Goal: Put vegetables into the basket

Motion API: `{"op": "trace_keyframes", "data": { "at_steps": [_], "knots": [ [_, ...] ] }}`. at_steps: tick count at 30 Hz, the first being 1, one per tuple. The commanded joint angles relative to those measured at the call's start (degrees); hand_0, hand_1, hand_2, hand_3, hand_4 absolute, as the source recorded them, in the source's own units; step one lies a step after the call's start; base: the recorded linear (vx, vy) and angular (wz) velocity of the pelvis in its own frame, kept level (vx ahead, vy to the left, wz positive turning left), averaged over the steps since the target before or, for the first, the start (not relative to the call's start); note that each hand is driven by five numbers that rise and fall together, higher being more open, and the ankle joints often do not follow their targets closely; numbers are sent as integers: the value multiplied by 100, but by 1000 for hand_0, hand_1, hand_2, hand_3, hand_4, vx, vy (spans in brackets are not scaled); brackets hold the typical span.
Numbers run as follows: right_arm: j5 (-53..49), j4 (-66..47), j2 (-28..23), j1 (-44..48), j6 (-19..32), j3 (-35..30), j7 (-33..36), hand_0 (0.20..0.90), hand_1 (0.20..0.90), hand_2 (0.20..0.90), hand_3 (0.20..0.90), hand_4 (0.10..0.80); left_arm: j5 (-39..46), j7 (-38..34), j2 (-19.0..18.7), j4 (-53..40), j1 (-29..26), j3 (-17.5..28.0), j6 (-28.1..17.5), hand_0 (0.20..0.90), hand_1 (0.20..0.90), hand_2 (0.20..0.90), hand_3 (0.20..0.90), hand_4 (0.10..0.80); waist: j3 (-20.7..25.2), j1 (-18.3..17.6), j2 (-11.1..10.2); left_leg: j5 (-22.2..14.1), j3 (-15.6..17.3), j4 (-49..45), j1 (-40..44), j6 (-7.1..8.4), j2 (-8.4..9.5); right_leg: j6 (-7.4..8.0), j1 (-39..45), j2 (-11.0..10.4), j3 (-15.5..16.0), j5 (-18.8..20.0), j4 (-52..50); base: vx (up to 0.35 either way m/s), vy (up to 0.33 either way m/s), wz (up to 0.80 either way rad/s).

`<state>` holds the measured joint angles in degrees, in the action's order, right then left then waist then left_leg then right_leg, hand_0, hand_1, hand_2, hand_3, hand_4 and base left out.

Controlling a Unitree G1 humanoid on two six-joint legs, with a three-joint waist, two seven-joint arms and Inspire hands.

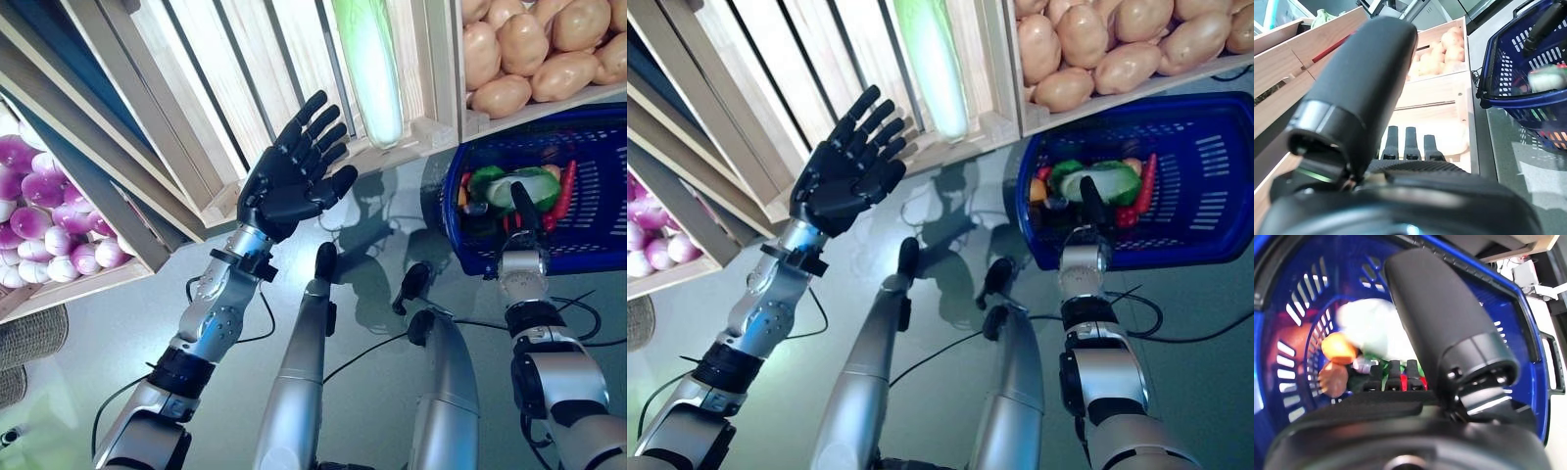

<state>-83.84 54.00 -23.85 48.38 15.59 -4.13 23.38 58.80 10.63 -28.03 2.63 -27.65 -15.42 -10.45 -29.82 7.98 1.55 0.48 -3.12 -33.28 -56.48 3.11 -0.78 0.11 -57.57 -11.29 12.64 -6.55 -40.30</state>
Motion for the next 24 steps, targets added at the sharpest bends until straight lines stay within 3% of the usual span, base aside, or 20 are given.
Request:
{"op": "trace_keyframes", "data": {
  "at_steps": [1,6,13,18,24],
  "knots": [
    [-170,-238,-531,43,481,-78,-122,900,900,900,900,800,2,155,185,-823,-374,162,-563,900,900,900,900,800,3,-35,499,-100,124,231,185,-114,302,189,424,226,-139,80,120,0,0,0],
    [-331,-244,-554,110,447,-58,-105,900,900,900,900,800,-317,125,113,-821,-439,144,-669,900,900,900,900,800,3,-41,522,-87,137,316,248,-128,322,187,444,249,-158,101,201,0,0,0],
    [-603,-517,-611,-65,153,97,-519,900,900,900,900,800,-3086,-933,-613,-841,-838,91,-1182,900,900,900,900,800,3,-117,558,-72,205,418,421,-106,292,187,566,292,-212,86,284,-2,55,-1],
    [-862,-993,-450,-816,-202,198,-1169,900,900,900,900,800,-4879,-2009,-1330,-780,-1138,348,-905,900,900,900,900,800,3,-270,544,-48,331,474,578,-56,202,181,676,364,-304,70,320,1,94,-6],
    [-839,-1526,-116,-1709,-291,356,-1617,900,900,900,900,800,-5534,-2573,-1769,-700,-1253,643,-523,900,900,900,900,800,3,-407,441,-30,469,633,866,-22,115,186,951,421,-357,72,533,10,55,-10]
  ]
}}
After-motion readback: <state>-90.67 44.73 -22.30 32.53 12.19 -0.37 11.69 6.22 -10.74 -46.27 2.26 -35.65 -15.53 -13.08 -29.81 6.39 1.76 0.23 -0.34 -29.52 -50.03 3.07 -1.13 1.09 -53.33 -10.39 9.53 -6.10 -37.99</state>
